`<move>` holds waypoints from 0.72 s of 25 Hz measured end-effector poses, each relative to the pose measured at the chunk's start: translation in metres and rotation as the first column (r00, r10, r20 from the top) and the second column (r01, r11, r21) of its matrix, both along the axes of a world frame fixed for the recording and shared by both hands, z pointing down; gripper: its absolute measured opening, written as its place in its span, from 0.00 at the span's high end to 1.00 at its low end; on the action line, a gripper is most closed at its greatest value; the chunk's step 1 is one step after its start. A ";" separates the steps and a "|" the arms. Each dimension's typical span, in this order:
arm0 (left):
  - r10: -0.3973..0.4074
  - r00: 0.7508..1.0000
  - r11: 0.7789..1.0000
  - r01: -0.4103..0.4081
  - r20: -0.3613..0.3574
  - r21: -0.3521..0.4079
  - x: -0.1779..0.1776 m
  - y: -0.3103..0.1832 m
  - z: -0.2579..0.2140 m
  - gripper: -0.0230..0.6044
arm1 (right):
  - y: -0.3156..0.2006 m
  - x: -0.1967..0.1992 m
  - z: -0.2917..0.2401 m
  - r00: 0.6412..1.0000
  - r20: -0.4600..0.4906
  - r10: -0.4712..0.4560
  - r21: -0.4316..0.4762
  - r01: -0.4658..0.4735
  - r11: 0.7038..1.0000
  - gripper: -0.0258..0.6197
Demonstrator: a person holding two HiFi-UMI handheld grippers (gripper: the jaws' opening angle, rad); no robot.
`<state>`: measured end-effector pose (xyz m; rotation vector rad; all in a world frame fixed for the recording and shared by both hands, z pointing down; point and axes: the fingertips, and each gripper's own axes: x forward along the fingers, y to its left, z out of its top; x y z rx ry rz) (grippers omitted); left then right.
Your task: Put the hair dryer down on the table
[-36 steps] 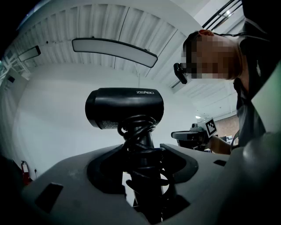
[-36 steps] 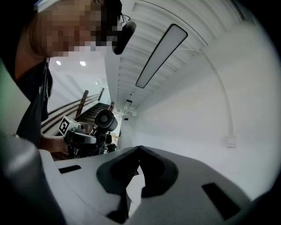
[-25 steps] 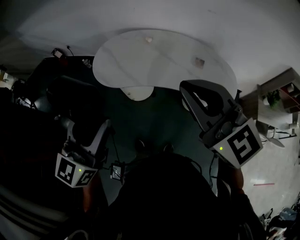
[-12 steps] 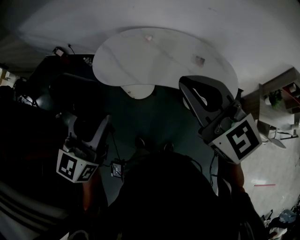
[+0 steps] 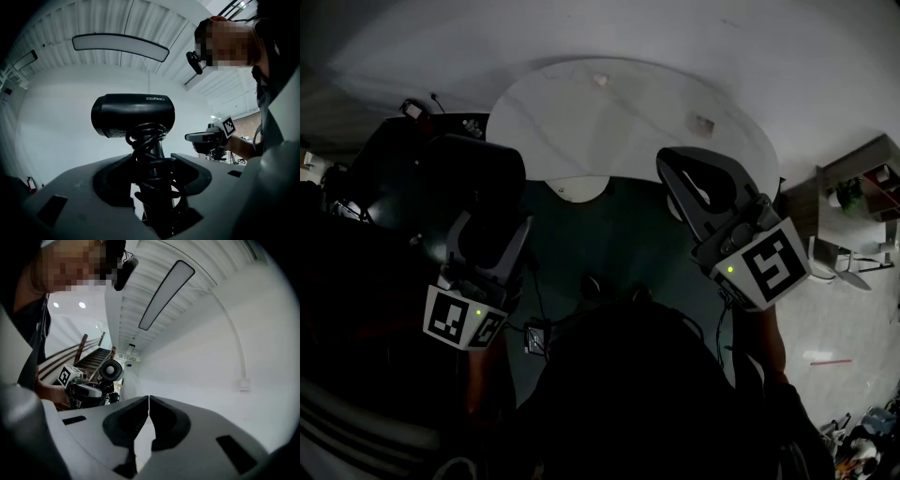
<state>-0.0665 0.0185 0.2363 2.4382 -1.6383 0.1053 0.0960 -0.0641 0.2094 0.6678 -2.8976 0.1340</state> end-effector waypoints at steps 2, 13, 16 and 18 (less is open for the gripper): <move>0.010 1.000 1.000 -0.010 -0.014 -0.004 -0.012 -0.004 0.003 0.58 | -0.003 -0.010 0.001 1.000 0.000 0.013 0.000 -0.013 1.000 0.95; 0.098 0.993 0.995 -0.099 -0.061 -0.002 -0.083 -0.040 0.014 0.58 | -0.030 -0.085 0.010 0.994 -0.055 0.099 -0.014 -0.100 0.995 0.95; 0.091 0.993 0.996 -0.092 -0.068 -0.001 -0.084 -0.036 0.018 0.58 | -0.032 -0.088 0.009 0.995 -0.059 0.082 0.018 -0.081 0.997 0.95; 0.100 0.992 0.995 -0.101 -0.070 -0.003 -0.084 -0.033 0.021 0.58 | -0.031 -0.089 0.008 0.995 -0.046 0.088 0.016 -0.087 0.996 0.95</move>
